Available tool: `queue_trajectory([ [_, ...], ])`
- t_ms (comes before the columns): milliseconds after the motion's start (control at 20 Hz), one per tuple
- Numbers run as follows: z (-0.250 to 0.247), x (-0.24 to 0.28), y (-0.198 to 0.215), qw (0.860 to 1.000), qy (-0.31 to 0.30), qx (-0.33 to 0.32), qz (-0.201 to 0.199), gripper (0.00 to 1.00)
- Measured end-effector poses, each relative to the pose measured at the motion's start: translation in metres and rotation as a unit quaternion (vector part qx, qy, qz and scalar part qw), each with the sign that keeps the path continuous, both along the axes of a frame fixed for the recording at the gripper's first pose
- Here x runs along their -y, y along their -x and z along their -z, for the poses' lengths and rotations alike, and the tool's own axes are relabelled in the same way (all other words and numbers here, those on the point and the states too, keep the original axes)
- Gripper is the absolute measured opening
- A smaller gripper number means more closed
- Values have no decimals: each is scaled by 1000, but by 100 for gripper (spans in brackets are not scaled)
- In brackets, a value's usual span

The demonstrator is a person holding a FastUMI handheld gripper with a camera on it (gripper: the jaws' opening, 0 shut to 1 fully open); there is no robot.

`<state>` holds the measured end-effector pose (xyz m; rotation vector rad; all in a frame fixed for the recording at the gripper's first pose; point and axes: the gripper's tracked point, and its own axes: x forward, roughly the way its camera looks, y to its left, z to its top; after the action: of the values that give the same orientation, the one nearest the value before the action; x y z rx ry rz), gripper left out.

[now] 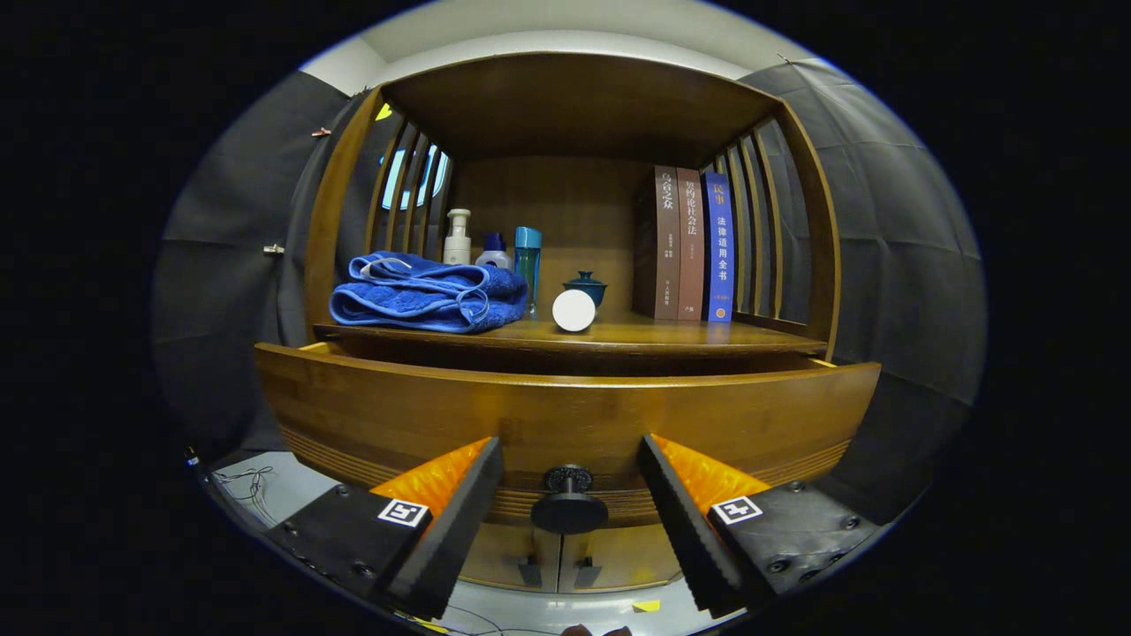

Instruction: Pull open the drawer, take out the items inside it, and place them on the countertop above the cabinet.

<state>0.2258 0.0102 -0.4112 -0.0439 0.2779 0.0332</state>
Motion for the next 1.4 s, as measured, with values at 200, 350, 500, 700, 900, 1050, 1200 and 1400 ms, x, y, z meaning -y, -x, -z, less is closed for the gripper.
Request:
queue_trajectory([
  [200, 8, -2, -21, 1000, -1, -9, 2, 100],
  [350, 13, -3, -37, 1000, -2, -16, 2, 100],
  [500, 20, 3, -54, 1000, 1, -19, 1, 100],
  [700, 20, -1, -53, 1000, 16, -15, 4, 100],
  [900, 18, 0, -50, 999, 25, -28, 3, 100],
  [1050, -6, -2, -47, 1000, 20, -8, 3, 100],
  [1200, -38, -5, -35, 1000, 24, 11, -2, 100],
  [1400, -92, -13, -16, 999, -6, 40, -15, 99],
])
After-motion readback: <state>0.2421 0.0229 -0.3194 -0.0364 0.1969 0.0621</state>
